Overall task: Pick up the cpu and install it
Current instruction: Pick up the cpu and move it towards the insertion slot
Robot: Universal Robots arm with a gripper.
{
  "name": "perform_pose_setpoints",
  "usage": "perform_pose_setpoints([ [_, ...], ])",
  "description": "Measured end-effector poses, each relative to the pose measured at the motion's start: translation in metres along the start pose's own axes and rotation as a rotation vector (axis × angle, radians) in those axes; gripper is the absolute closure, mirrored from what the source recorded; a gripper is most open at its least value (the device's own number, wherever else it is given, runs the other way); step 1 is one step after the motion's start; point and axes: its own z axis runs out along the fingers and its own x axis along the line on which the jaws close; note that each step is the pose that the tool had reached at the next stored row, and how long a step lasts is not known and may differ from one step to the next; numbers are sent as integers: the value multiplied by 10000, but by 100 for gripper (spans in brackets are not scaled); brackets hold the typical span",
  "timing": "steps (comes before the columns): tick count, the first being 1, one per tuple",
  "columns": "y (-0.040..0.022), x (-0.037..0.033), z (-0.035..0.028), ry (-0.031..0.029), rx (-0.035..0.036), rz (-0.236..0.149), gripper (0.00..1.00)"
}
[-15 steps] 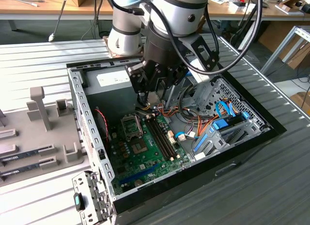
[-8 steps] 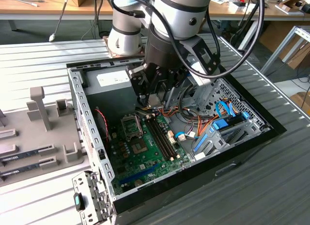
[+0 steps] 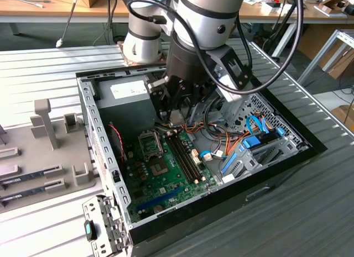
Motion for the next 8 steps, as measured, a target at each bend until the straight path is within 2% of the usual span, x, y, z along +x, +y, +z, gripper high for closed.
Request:
perform_pose_setpoints([
  [8,-28,0,13,0,0,0,53],
])
